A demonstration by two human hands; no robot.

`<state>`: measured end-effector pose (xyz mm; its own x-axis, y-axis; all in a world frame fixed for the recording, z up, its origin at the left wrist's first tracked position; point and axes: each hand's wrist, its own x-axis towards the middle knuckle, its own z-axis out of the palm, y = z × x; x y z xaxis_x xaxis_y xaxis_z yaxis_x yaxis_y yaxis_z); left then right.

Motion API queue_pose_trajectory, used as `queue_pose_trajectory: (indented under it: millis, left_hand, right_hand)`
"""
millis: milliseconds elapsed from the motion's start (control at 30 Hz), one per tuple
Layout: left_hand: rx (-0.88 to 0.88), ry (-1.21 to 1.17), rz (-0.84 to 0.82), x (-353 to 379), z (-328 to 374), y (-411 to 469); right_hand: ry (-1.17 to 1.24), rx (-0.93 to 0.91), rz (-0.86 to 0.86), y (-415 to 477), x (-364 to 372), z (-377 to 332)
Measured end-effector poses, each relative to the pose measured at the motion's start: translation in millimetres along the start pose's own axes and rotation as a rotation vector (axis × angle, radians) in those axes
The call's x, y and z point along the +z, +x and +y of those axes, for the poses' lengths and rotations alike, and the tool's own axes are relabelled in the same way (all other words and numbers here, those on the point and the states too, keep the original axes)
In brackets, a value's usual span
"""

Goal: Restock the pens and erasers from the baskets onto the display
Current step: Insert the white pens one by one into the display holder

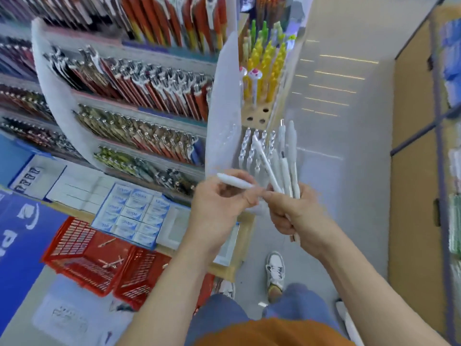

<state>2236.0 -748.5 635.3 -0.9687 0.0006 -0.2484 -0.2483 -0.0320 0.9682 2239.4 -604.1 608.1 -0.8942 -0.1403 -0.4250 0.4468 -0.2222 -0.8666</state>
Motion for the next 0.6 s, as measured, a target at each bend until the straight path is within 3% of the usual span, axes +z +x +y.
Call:
queue_pose_trajectory:
  millis: [100, 167, 233, 333, 500, 600]
  left_hand:
    - [0.014, 0.136, 0.063, 18, 0, 7]
    - [0.161, 0.426, 0.103, 18, -1, 12]
    - [0.237, 0.63, 0.067, 15, -6, 14]
    - [0.232, 0.728, -0.01, 17, -14, 14]
    - [0.075, 0.565, -0.006, 11, -15, 12]
    - [-0.106, 0.238, 0.172, 3, -8, 8]
  right_hand:
    - [0.006, 0.017, -0.061, 13, -7, -8]
    - [0.089, 0.014, -0.077, 20, -14, -14]
    - [0.158, 0.005, -0.084, 26, -22, -21]
    - [0.157, -0.052, -0.096, 36, -27, -33]
    - [0.074, -0.062, -0.04, 51, -24, -37]
    - [0.148, -0.058, -0.004, 56, -26, -35]
